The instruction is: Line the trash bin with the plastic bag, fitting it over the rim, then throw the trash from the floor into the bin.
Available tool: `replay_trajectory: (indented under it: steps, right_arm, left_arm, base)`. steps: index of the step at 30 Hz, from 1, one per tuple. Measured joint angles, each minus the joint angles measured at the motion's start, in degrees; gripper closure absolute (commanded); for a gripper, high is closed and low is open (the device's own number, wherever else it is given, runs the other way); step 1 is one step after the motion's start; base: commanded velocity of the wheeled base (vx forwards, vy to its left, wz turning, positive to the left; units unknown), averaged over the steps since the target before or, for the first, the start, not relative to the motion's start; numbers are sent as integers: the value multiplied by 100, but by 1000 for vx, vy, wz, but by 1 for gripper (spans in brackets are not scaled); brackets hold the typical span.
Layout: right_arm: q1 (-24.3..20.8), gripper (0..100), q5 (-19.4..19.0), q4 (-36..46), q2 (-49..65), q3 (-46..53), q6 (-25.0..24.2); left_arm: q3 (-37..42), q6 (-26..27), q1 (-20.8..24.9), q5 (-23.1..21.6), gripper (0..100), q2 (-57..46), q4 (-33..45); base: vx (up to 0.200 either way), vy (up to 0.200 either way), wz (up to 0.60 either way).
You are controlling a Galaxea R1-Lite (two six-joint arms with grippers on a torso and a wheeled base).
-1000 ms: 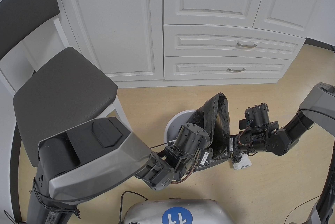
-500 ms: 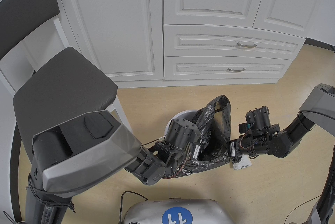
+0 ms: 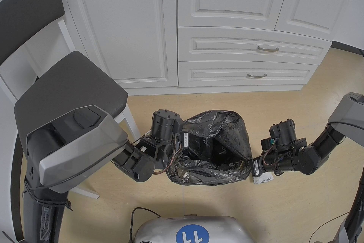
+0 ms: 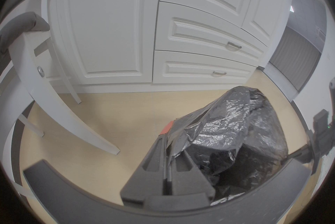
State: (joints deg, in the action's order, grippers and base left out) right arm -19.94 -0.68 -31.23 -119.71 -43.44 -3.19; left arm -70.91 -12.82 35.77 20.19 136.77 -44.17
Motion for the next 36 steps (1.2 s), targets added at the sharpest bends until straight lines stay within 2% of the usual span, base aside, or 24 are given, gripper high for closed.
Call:
replay_trajectory:
  steps: [8,19,32,33,36]
  right_arm:
    - [79,100,139,-40,-93,-105,-26]
    - [317,100,172,-401,-261,-199,-57]
    - [422,100,133,-410,-581,-461,-257]
    - [422,0,123,-407,-556,-427,-239]
    - [422,0,111,-407,-441,-339,-213]
  left_arm:
    - [-734,-99,-190,100,100,358,-146]
    - [-861,-102,-200,145,100,690,-212]
    - [-1230,-100,-241,146,100,1080,218]
    - [-1226,-105,-239,146,100,1069,216]
    - [-1204,-111,-210,149,100,1012,194]
  base:
    - [0,0,0]
    - [0,0,0]
    - [0,0,0]
    - [0,0,0]
    - [0,0,0]
